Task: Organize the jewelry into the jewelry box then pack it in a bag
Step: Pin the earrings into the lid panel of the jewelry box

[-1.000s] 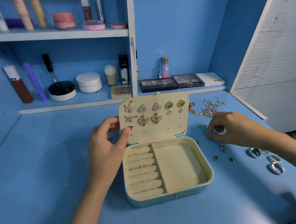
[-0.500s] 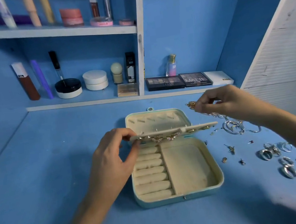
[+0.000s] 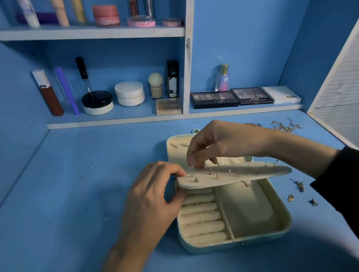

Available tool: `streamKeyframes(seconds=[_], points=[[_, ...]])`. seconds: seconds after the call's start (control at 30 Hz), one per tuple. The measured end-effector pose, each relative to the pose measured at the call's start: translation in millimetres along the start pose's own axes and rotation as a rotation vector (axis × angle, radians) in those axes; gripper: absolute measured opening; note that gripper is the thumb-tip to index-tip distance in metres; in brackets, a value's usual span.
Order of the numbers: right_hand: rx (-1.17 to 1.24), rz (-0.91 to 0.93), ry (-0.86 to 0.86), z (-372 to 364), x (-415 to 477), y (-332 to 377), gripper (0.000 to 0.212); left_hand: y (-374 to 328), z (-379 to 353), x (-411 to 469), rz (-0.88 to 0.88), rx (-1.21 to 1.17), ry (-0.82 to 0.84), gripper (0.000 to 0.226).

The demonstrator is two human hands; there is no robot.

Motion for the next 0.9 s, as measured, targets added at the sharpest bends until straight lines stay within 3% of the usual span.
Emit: streamKeyframes(seconds=[0.5, 0.9], points=[[0.042, 0.008, 0.015, -3.1, -1.0, 4.0, 0.013, -0.2, 0.3, 0.6, -0.024, 0.009, -0.010, 0.016], [-0.040, 0.030, 0.038, -4.0, 0.7, 4.0, 0.007, -2.3, 0.7, 0.6, -0.016, 0.033, -0.002, 0.008]])
Point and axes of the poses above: each hand's wrist, its own x-axis towards the middle knuckle, its own z-axis out of the back of the hand, y = z × x, the point moved 5 cm from there along x, towards the middle knuckle, and after that the axes turned 14 degrees about z, right-handed, at the moved point
